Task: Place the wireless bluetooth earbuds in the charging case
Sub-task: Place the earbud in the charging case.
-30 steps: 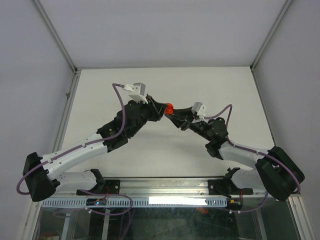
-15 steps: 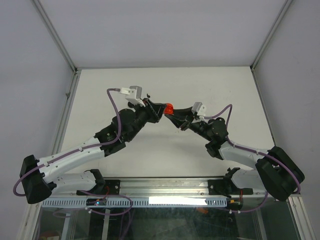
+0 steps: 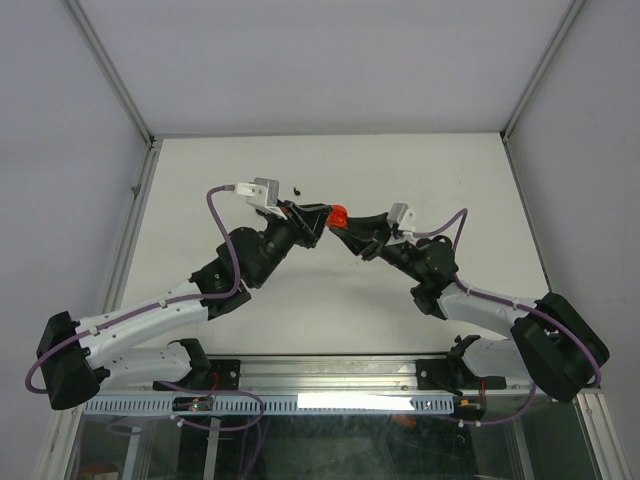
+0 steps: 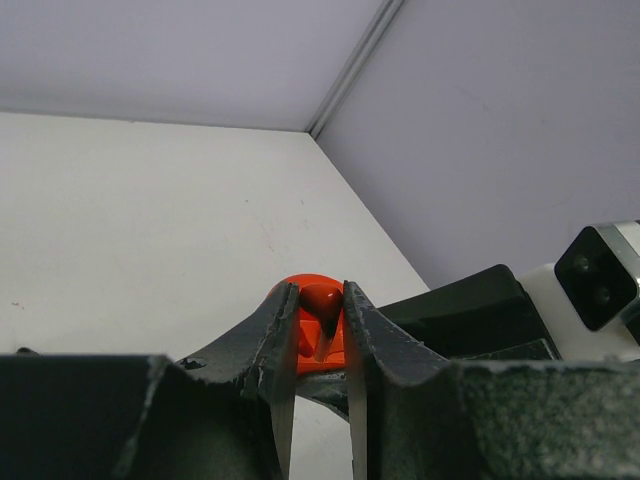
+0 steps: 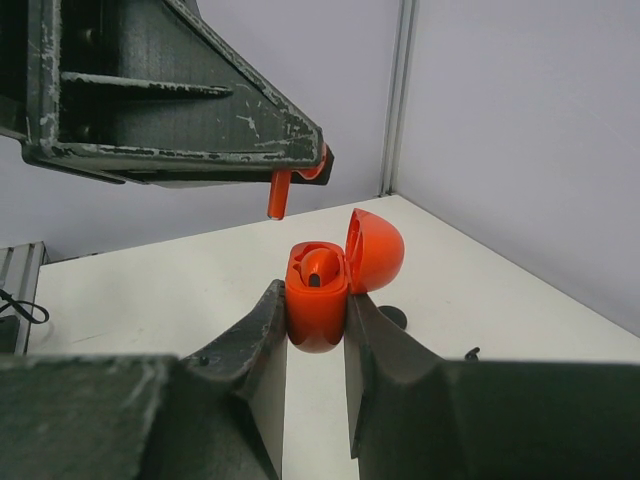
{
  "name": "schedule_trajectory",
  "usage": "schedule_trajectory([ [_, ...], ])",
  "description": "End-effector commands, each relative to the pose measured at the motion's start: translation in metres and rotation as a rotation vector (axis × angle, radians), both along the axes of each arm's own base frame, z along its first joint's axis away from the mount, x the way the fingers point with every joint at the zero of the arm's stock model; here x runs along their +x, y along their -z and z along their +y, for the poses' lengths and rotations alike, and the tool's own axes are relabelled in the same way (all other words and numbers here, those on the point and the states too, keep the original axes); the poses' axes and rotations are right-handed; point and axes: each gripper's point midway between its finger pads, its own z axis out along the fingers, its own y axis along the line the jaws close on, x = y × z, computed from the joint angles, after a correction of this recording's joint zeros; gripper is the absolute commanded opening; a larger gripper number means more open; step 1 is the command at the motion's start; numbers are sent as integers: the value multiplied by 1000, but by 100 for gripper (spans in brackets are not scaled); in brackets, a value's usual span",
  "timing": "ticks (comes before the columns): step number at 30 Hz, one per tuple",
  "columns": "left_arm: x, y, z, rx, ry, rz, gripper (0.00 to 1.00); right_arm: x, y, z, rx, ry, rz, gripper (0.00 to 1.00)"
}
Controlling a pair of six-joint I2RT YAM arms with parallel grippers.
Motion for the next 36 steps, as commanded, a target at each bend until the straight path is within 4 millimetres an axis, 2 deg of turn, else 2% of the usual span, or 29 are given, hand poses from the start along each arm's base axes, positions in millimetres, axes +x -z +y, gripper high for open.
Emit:
schedule_trajectory([
  [1,-3,-27,-2,-61,5,-98,23,-8,-31,-2,84,-18,-69,0],
  [21,-5,-11,-14,-3,20,-114,23,-11,-41,-3,127,-33,-73,0],
  [30,-5,-4,-10,25,-9,-114,23,-12,-45,-4,138,-33,-78,0],
  [36,-5,-19,-2,-1,-35,-154,23,-12,-44,-3,137,-37,-76,0],
])
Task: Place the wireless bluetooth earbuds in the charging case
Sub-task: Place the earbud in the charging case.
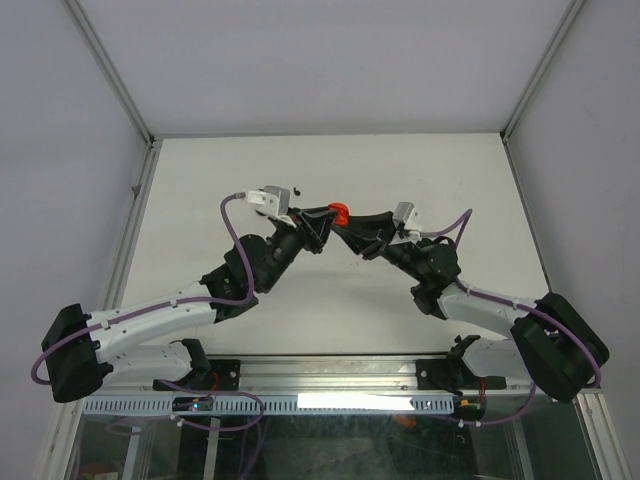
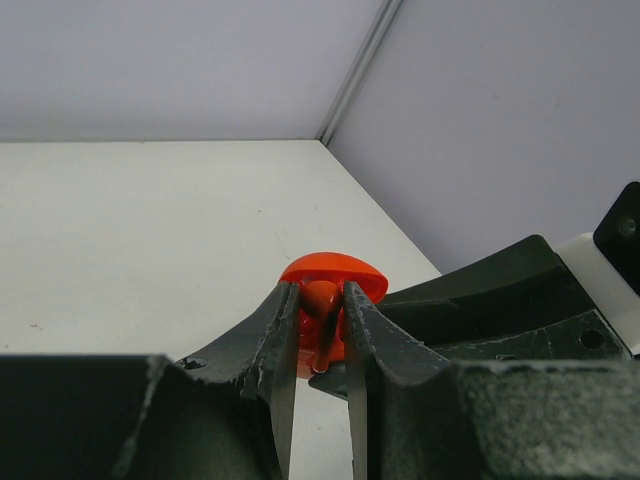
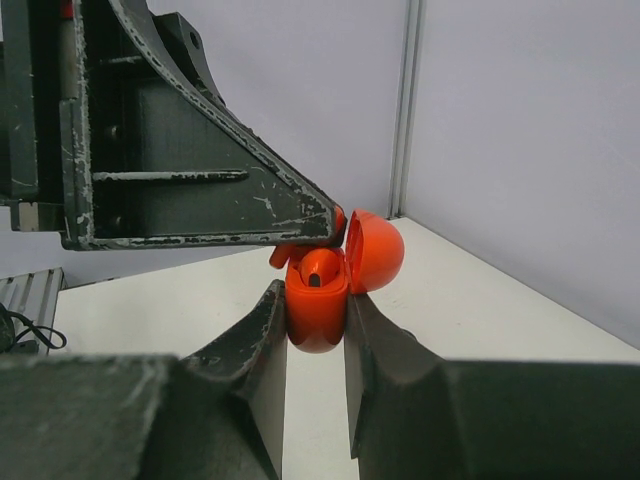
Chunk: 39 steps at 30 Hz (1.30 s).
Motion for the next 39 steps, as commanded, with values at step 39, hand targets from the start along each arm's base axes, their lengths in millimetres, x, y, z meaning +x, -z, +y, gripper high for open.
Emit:
schedule_trajectory([
  [39,-13,-53,-4,-148,58,-179,23,-12,-52,-5,246,-80,9,0],
])
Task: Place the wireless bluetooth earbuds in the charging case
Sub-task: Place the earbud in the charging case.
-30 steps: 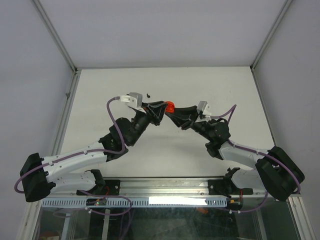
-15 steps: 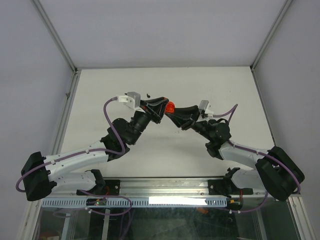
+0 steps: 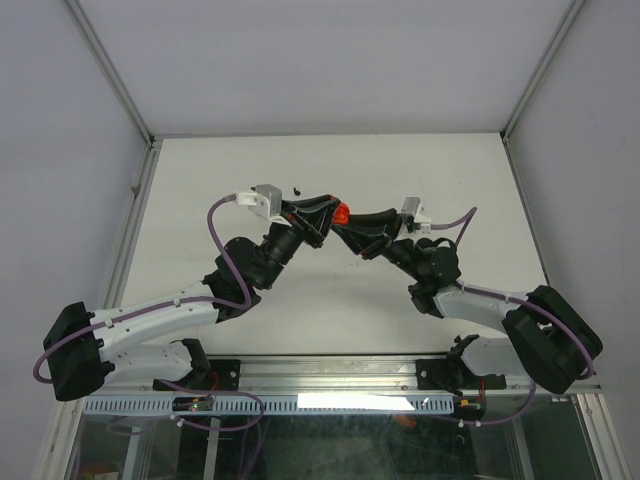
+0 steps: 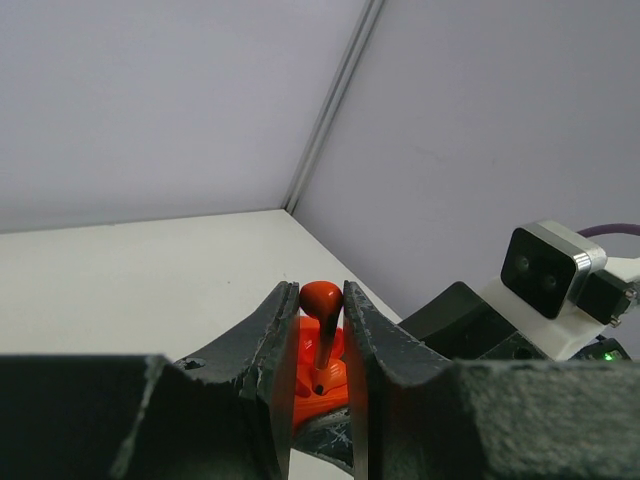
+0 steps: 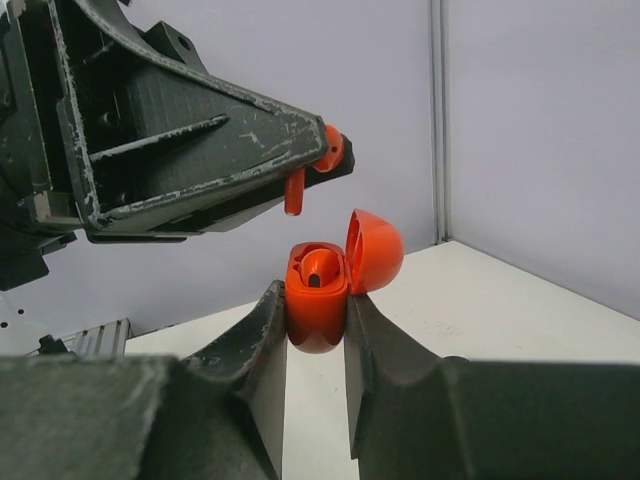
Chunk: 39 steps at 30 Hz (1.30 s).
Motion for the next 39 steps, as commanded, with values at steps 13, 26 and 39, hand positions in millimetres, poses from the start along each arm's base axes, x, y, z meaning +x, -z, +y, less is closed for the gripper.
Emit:
schedule_trajectory([
  [13,-6,1,-4,-31,34,2,23,-7,-47,-11,142,13,-89,0],
  [26,-8,-11,-5,-56,39,-37,23,-6,-47,-10,147,9,-91,0],
  [39,-6,-16,-6,-50,26,-76,23,-9,-49,-10,149,2,-93,0],
])
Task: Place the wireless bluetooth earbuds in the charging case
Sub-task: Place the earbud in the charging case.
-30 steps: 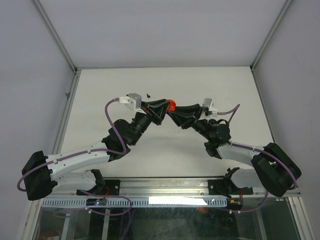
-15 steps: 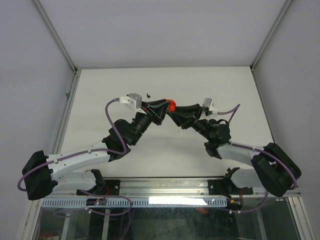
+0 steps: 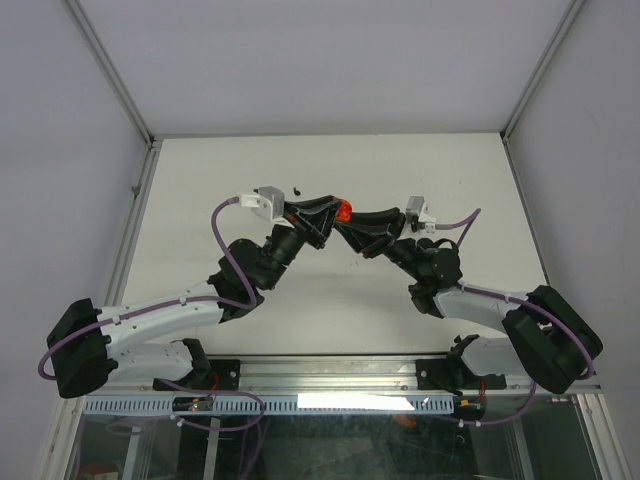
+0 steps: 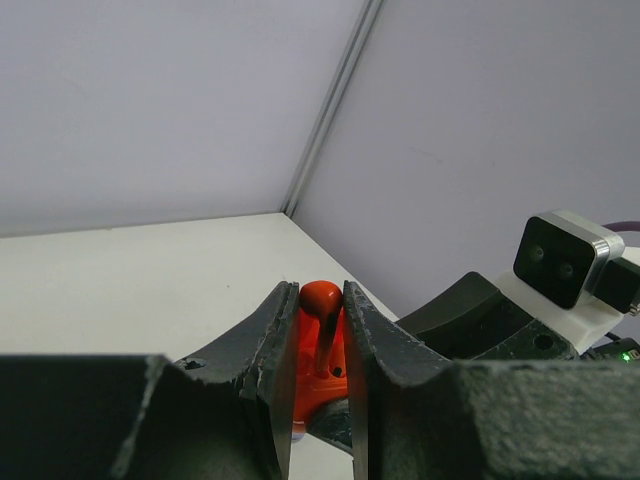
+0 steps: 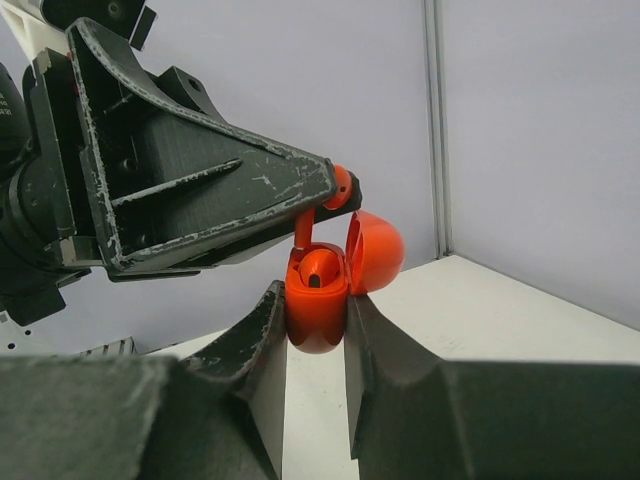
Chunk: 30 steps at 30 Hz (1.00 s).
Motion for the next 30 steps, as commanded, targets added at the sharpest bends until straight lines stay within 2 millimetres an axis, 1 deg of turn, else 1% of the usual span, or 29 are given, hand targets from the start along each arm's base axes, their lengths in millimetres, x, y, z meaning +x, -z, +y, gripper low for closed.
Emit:
schedule_trajectory([
  [1,-8,-22,-3,-43,27,-66,23,-8,-38,-6,98,0,-98,0],
  [9,-7,-9,-7,-22,37,-44,22,-10,-43,-9,110,2,-106,0],
  [30,-7,19,-10,31,48,2,22,-10,-49,-12,125,18,-123,0],
])
